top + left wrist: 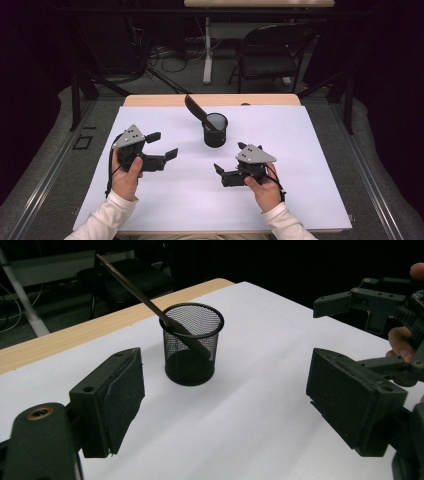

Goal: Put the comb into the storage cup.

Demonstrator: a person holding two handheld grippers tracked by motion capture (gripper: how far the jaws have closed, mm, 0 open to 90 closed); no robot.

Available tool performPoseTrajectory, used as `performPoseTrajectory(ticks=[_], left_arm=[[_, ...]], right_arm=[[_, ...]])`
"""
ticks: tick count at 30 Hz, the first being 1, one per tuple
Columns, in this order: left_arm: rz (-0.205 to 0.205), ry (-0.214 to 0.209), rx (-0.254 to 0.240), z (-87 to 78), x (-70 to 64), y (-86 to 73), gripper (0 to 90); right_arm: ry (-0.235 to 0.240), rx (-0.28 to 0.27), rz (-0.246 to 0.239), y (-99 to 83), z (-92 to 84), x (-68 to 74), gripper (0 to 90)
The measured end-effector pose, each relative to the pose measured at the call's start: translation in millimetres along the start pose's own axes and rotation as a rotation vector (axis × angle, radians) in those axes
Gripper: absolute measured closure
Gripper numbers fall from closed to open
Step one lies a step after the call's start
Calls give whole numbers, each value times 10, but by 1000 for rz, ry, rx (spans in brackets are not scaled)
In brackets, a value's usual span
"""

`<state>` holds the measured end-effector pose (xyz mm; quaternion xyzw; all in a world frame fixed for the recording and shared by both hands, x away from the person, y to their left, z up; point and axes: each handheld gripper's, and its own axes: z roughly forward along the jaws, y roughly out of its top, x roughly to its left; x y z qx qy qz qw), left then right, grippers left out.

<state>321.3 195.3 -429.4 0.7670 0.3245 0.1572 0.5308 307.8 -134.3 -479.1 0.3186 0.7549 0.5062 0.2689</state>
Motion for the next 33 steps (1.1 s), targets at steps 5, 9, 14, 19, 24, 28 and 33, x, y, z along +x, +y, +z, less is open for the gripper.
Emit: performPoseTrajectory(ticks=[5, 9, 14, 19, 24, 28, 33], left_arm=[[-6, -2, -5, -70, -3, -85, 161], [-15, -1, -9, -117, -5, -154, 161], [-16, 2, -14, -189, 3, -260, 161], [-29, 14, -20, -281, 34, -343, 161], [-47, 23, -23, -360, 71, -439, 161], [-60, 34, -29, -419, 109, -530, 161], [-93, 34, -36, -500, 160, -660, 161]], right_arm=[[-3, 2, -3, -6, -92, -13, 4], [-12, 2, -2, -31, -174, -28, 4], [-19, 12, 6, -90, -265, -50, 5], [-35, 21, 20, -151, -362, -93, 4], [-51, 22, 34, -206, -453, -125, 4], [-65, 28, 41, -266, -502, -146, 5], [-76, 38, 49, -330, -572, -173, 5]])
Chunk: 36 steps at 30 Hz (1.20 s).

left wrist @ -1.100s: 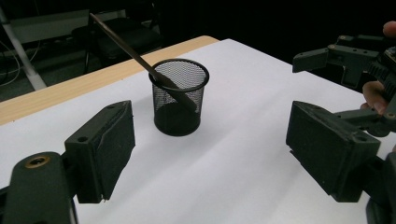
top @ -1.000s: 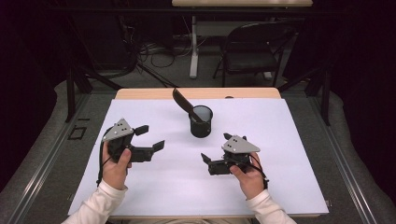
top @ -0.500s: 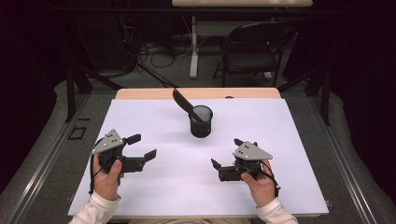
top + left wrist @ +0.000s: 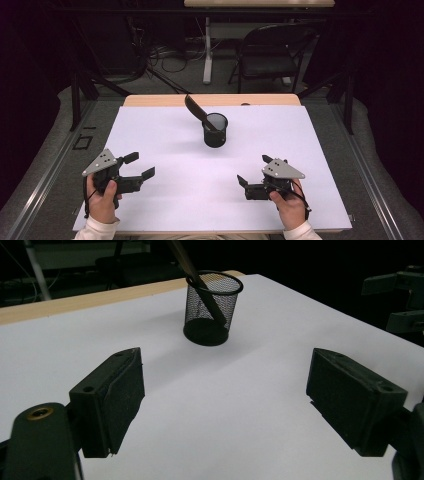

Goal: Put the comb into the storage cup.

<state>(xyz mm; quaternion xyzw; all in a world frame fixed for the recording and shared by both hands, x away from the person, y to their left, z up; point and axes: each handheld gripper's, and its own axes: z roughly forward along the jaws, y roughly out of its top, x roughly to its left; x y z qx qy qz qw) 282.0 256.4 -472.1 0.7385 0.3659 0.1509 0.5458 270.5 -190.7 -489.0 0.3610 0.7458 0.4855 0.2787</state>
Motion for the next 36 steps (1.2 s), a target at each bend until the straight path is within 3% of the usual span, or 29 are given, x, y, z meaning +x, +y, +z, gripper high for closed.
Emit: performPoseTrajectory(ticks=[4, 14, 22, 27, 36], left_arm=[[-12, 11, 7, -44, 31, -89, 161], [12, 25, -4, -102, 103, -252, 162], [41, 14, -13, -80, 154, -343, 161], [33, 12, -13, -58, 202, -395, 161], [44, 34, 11, -9, 287, -468, 162]], right_arm=[[-9, 5, 14, -47, -51, -35, 5], [-57, 18, 54, -187, -171, -168, 4], [-94, 17, 104, -298, -208, -287, 5], [-116, 19, 116, -356, -212, -346, 7], [-149, 34, 137, -465, -197, -451, 9]])
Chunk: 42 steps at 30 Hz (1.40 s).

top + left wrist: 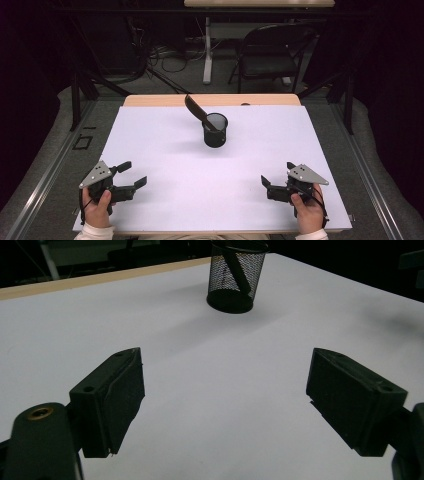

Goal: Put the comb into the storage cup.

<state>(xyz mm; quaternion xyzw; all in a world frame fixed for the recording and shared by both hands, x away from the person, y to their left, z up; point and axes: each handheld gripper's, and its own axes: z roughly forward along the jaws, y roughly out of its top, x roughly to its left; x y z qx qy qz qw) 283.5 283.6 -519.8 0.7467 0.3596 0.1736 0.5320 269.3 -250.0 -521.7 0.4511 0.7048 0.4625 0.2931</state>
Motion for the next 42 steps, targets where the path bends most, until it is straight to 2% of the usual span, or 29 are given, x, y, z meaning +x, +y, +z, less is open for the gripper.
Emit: performPoseTrajectory(ticks=[13, 23, 36, 42], left_arm=[[2, 9, 18, 49, 49, -77, 162], [9, 15, 24, 69, 72, -117, 162], [-16, 8, 20, 95, 98, -156, 162], [-17, 19, 25, 91, 109, -158, 162]], right_arm=[[-26, 6, 14, -90, 46, -97, 9], [-24, 25, 41, -151, 87, -149, 11], [-27, 36, 40, -183, 117, -175, 11], [-24, 41, 42, -190, 128, -171, 11]])
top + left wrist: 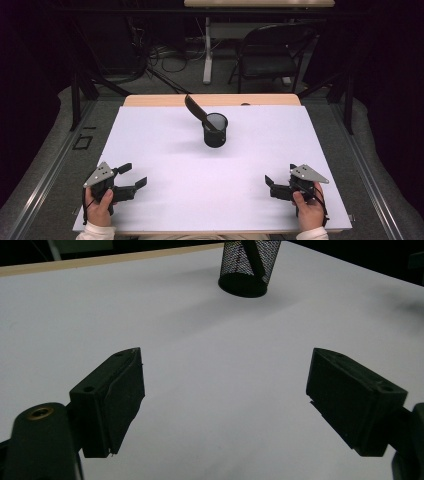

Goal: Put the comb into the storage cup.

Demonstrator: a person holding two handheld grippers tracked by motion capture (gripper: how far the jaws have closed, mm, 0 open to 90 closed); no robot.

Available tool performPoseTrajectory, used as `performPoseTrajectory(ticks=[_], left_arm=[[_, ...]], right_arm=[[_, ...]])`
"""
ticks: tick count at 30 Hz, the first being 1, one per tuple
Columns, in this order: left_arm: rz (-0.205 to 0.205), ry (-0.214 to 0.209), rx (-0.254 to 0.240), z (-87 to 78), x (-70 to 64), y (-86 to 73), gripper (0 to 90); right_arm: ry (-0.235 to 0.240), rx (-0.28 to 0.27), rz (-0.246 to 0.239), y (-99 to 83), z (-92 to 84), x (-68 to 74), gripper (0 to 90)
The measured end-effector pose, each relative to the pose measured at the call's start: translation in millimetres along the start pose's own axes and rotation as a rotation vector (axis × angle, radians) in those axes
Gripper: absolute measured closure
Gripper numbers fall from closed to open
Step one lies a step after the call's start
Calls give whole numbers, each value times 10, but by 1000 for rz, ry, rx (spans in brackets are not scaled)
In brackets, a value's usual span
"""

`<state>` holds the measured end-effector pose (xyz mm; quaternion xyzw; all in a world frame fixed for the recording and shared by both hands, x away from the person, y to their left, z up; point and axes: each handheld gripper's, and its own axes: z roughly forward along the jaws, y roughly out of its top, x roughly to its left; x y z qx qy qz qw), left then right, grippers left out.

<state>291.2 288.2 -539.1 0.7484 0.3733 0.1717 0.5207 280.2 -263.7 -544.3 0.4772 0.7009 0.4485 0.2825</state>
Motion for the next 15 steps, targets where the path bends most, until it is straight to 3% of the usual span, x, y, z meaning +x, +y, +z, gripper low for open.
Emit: performPoseTrajectory(ticks=[15], left_arm=[[-10, 11, -6, -15, 27, 1, 162]], right_arm=[[10, 14, -1, -9, 20, 10, 15]])
